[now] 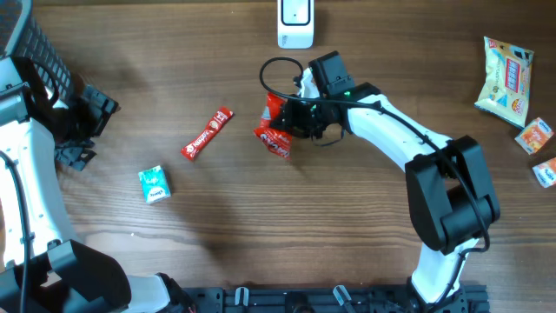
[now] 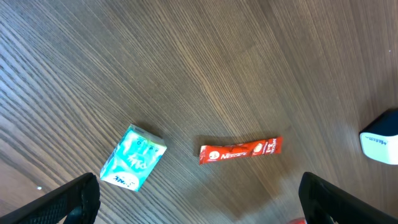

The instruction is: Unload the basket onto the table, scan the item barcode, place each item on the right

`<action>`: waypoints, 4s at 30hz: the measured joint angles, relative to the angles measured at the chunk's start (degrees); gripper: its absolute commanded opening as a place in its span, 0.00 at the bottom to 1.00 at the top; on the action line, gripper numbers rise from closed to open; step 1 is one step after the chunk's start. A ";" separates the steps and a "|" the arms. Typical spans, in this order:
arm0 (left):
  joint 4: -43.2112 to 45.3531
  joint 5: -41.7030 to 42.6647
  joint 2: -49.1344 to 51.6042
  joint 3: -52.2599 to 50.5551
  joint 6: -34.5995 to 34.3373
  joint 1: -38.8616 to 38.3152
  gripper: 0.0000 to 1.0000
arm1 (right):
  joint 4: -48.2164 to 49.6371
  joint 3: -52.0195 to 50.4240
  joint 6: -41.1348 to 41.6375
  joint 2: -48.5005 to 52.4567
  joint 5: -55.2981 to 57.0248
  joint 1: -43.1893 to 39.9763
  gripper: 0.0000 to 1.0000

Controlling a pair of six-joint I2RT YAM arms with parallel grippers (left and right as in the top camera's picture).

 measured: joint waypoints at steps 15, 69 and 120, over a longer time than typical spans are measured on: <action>-0.02 0.00 0.00 0.00 0.00 0.00 1.00 | 14.84 -9.88 0.90 3.21 -13.88 -0.02 0.27; 0.00 -0.15 0.00 0.00 0.00 0.00 1.00 | -16.44 6.71 -46.36 0.76 69.79 37.27 1.00; 0.00 -0.15 0.00 0.00 0.00 0.00 1.00 | -11.56 8.68 -28.81 -5.38 48.76 18.23 0.04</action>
